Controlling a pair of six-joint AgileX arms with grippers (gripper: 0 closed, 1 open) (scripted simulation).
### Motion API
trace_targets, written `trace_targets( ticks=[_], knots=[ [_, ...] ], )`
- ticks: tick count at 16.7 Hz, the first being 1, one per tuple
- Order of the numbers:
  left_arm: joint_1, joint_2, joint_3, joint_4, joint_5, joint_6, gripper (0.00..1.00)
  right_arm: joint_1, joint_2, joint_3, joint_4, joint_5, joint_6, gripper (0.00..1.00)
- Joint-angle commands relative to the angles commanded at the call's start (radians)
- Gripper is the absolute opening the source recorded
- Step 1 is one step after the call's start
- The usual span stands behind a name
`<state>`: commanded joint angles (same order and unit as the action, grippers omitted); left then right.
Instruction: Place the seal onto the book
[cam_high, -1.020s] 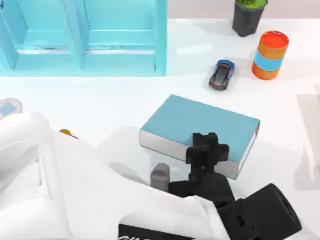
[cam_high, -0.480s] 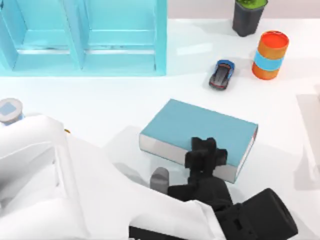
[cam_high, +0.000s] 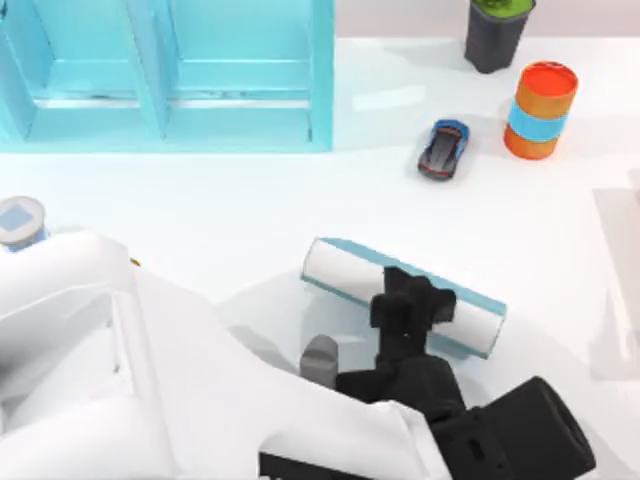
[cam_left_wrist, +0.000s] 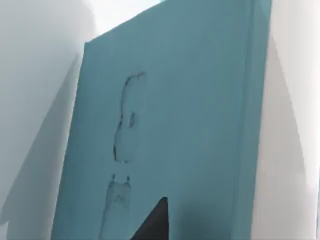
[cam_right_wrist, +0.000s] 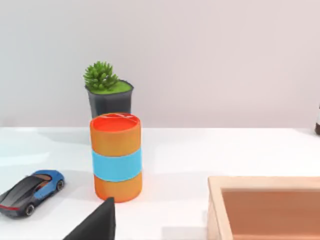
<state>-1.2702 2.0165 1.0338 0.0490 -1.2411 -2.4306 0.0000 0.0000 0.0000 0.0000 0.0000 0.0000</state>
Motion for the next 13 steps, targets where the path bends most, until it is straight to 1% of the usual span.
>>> trace_targets(
  ticks=[2,3,13],
  knots=[
    [0.0,0.0,0.0,0.0,0.0,0.0,0.98,0.0,0.0,0.0,0.0,0.0,0.0,1.0],
    [0.0,0.0,0.0,0.0,0.0,0.0,1.0,0.0,0.0,0.0,0.0,0.0,0.0,1.0],
    [-0.009,0.002,0.004,-0.009,0.001,-0.012,1.0,0.0,0.0,0.0,0.0,0.0,0.0,1.0]
  ],
)
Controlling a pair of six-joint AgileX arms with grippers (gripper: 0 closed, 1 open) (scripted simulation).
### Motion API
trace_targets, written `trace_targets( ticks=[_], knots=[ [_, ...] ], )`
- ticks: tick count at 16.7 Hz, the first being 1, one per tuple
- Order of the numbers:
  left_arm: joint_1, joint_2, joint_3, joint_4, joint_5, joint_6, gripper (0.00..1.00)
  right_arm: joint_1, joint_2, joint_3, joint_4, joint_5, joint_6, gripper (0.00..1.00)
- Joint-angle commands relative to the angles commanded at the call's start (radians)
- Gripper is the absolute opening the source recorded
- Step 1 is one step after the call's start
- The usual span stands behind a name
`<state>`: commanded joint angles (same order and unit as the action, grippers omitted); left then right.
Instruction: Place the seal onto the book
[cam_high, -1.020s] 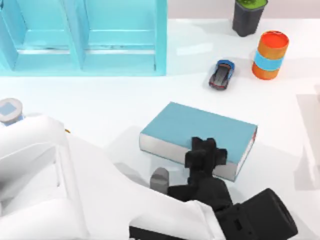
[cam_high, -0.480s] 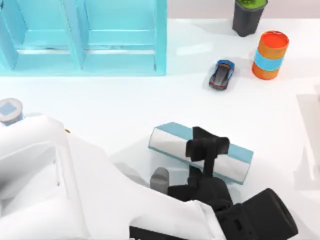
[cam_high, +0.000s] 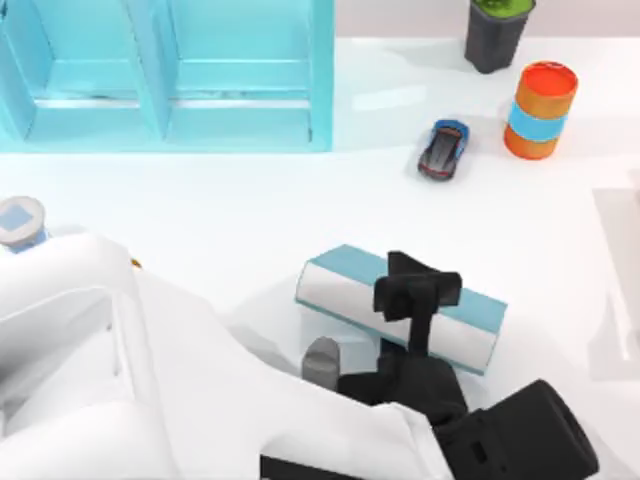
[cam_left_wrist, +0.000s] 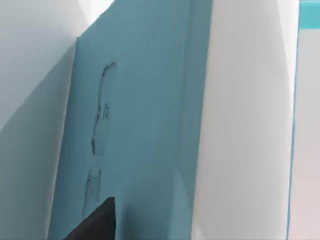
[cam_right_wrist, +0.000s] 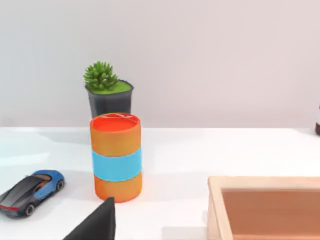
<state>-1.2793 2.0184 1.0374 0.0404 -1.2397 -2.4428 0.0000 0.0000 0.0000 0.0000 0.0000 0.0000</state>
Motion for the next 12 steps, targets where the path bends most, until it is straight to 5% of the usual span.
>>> trace_targets(
  ticks=[5,12],
  knots=[
    [-0.115,0.012,0.088,-0.189,0.007,-0.213,1.0,0.0,0.0,0.0,0.0,0.0,0.0,1.0],
    [-0.317,0.064,0.259,-0.833,0.017,-0.812,1.0,0.0,0.0,0.0,0.0,0.0,0.0,1.0]
  ],
)
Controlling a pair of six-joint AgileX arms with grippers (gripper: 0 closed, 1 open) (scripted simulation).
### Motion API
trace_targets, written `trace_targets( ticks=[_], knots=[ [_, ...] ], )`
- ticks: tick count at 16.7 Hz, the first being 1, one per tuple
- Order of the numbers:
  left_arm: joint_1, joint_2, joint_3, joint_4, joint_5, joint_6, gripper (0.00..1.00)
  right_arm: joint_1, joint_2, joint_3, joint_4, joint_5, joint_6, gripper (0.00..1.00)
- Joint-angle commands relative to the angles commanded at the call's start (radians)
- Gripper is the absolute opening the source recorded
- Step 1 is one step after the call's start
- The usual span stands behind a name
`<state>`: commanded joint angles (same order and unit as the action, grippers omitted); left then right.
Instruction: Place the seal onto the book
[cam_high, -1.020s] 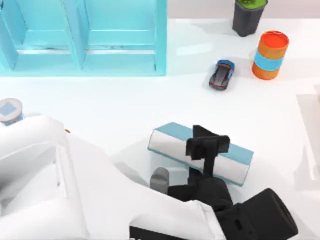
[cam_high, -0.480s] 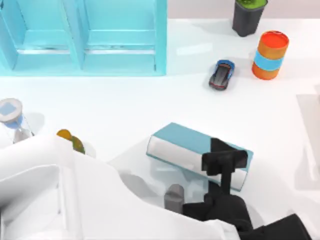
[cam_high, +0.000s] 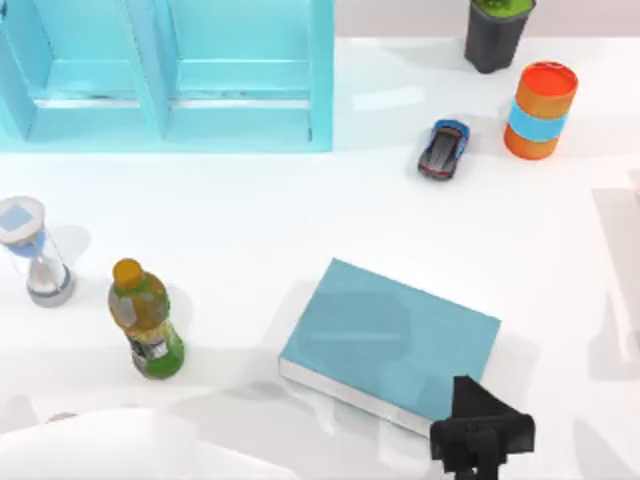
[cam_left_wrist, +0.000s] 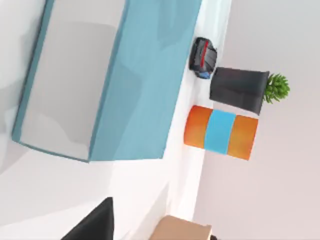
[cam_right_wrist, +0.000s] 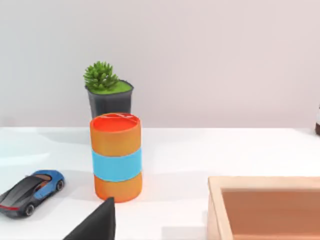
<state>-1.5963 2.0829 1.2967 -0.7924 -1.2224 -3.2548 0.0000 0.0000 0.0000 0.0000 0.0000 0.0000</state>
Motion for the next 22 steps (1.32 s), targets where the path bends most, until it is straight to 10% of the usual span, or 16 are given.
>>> trace_targets(
  ticks=[10,22],
  knots=[
    [-0.099,0.119,0.08,-0.661,0.008,-0.58,1.0,0.0,0.0,0.0,0.0,0.0,0.0,1.0],
    [0.019,-0.053,0.011,-0.595,0.099,-0.382,1.0,0.0,0.0,0.0,0.0,0.0,0.0,1.0]
  ],
)
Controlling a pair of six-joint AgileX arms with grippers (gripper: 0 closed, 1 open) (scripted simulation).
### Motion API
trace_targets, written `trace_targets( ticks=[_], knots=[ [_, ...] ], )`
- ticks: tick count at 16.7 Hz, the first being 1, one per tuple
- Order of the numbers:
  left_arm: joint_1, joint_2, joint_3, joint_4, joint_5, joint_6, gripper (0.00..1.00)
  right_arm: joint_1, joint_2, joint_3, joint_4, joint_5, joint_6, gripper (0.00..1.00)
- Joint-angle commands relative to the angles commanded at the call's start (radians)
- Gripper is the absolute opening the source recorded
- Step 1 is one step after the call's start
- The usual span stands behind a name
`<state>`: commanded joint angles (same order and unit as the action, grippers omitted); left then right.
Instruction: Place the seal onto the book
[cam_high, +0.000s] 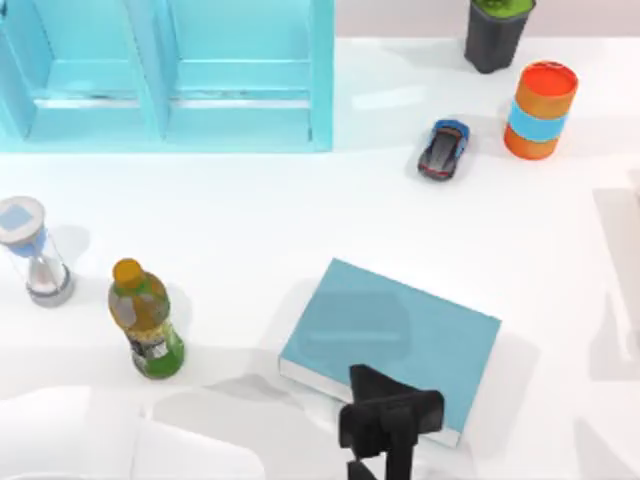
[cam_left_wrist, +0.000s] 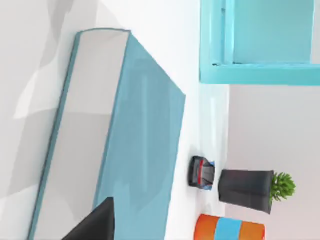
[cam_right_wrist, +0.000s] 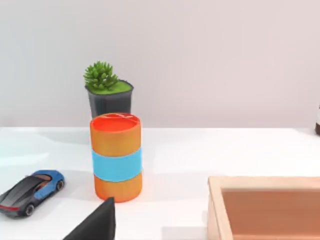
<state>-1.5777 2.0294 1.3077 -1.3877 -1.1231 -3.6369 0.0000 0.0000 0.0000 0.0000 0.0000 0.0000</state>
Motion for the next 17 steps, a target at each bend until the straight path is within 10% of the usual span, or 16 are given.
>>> trace_targets(
  ticks=[7,17],
  knots=[
    [0.326,-0.48,-0.203,0.261,0.257,0.72,1.0,0.0,0.0,0.0,0.0,0.0,0.0,1.0],
    [0.93,-1.307,-0.647,0.809,0.696,2.273,1.0,0.0,0.0,0.0,0.0,0.0,0.0,1.0]
  ],
)
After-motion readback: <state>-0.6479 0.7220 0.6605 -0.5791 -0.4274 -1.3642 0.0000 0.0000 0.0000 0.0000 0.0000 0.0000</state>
